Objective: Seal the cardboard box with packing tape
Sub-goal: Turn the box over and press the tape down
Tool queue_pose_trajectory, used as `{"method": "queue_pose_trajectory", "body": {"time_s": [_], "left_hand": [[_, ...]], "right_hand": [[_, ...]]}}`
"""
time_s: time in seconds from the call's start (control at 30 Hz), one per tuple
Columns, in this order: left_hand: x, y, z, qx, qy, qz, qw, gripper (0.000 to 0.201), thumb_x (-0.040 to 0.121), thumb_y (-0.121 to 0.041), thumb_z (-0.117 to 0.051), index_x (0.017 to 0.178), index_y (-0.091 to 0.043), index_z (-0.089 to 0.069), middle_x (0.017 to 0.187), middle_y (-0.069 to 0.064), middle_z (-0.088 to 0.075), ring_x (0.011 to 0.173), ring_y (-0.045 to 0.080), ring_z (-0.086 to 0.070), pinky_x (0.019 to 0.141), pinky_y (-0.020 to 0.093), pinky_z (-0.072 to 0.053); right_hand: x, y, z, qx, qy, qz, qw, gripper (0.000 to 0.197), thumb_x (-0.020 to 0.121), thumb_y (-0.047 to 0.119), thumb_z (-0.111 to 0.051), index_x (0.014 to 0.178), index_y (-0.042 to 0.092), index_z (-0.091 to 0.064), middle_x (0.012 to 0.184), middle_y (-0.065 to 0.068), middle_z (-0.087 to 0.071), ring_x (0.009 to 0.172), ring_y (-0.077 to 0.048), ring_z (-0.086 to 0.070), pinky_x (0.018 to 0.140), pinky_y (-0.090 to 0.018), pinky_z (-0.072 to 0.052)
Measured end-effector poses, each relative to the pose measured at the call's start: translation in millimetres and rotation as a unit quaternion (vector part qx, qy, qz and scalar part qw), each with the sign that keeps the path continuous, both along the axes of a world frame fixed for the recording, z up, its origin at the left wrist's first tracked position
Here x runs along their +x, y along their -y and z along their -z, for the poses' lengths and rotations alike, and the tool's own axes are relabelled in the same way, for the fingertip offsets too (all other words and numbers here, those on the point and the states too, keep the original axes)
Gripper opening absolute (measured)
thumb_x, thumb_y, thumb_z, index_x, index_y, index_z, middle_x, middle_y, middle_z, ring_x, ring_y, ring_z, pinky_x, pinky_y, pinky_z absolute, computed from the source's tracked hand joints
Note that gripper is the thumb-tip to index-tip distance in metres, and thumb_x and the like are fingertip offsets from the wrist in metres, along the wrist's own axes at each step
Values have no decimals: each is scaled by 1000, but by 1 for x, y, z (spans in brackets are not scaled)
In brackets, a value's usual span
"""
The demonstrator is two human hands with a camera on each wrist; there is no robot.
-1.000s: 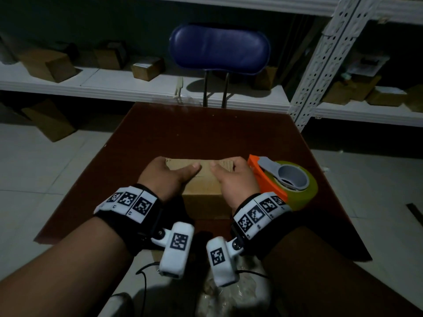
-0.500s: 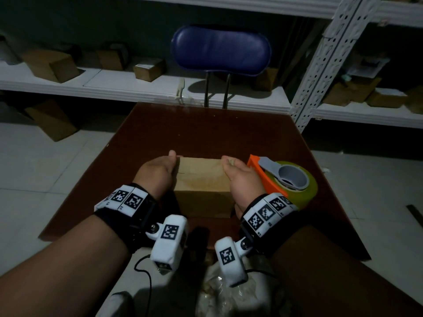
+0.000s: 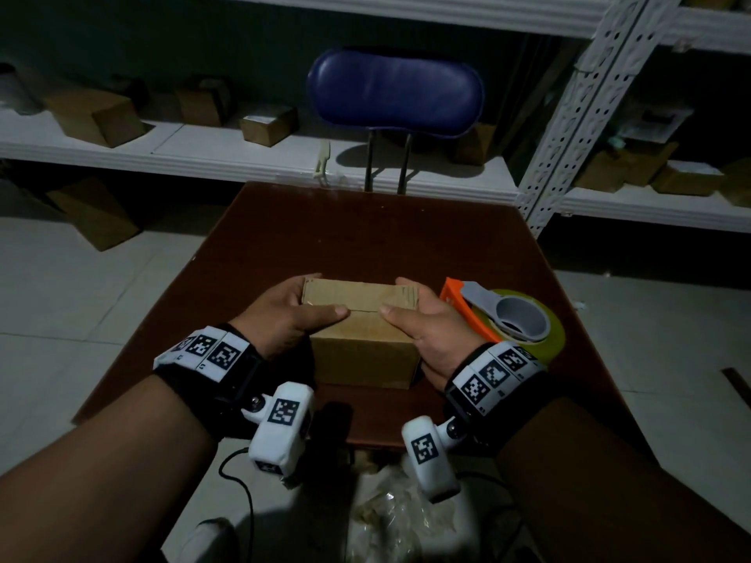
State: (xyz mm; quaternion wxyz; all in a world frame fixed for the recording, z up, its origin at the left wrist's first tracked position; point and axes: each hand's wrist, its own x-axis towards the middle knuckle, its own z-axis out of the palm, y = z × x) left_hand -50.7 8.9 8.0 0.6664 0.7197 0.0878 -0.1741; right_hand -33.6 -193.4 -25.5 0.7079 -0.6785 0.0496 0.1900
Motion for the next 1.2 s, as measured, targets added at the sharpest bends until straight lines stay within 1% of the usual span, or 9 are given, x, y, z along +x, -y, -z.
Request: {"method": "queue_pose_trajectory", "body": {"time_s": [0.17,0.27,0.47,0.57,0.67,0.77,0.97,1.1,1.2], "left_hand": [[-2,0,-8,-7,-2,37,999,38,84,19,-57,96,-17,-54,73,-10,-76,70,-1,-71,59,10,-52],[0,2,-10,-2,-33,-21,999,46,78,-2,-70,119,-18,-56,115,7,-67,97,18,-63,80,28,-53],[-4,7,-12,25,-45,-101,994,33,94,-53,-51,88,-25,-66,90,3,-66,78,18,-60,64,31,-37],[-5,6,-8,172,9,-41,984,33,105,-29,-42,134,-22,-56,131,0,-58,107,12,-57,86,24,-42],[-6,-2,-4,226,57,-2,972,46,107,-17,-32,154,-20,-31,162,0,-28,148,18,-28,112,21,-20],[-6,-5,1,208,63,-4,976,44,106,-27,-40,149,-21,-42,158,-3,-37,142,14,-35,102,13,-20],[-6,0,-3,56,-16,-121,991,41,100,-47,-45,128,-24,-64,123,6,-66,101,17,-61,84,29,-41],[-5,5,-5,-36,-51,-120,991,35,95,-34,-58,127,-21,-63,108,5,-65,90,19,-61,69,30,-44],[1,3,-1,21,-6,-91,996,49,94,-19,-61,142,-14,-52,125,-5,-59,92,6,-57,63,11,-46]], "right_hand": [[1,0,0,-8,8,-16,1000,117,52,31,-83,155,18,-29,137,-6,-56,125,-26,-57,111,-48,-45],[4,-1,0,9,-17,16,1000,88,67,26,-76,148,23,-43,131,-8,-61,114,-28,-64,104,-47,-51],[6,-6,1,2,-21,75,997,46,100,39,-57,143,26,-51,131,3,-62,119,-17,-61,112,-40,-44],[5,-9,0,-15,-7,85,996,50,98,41,-57,144,23,-52,127,8,-61,121,-15,-59,114,-40,-41],[5,-11,5,18,-14,105,994,67,79,49,-66,140,23,-56,138,-1,-62,129,-20,-58,116,-44,-40],[1,-9,5,74,-47,120,989,50,91,34,-67,138,20,-57,135,-9,-64,122,-27,-64,110,-49,-46],[2,-6,3,123,-57,142,981,36,103,22,-54,137,13,-58,135,-15,-64,122,-31,-63,111,-52,-44],[3,-6,5,91,-36,131,987,26,102,27,-52,124,22,-66,125,-11,-70,115,-28,-67,108,-50,-48],[2,-5,6,51,-10,110,993,28,101,32,-52,118,18,-69,113,-10,-75,108,-28,-71,107,-51,-48]]}}
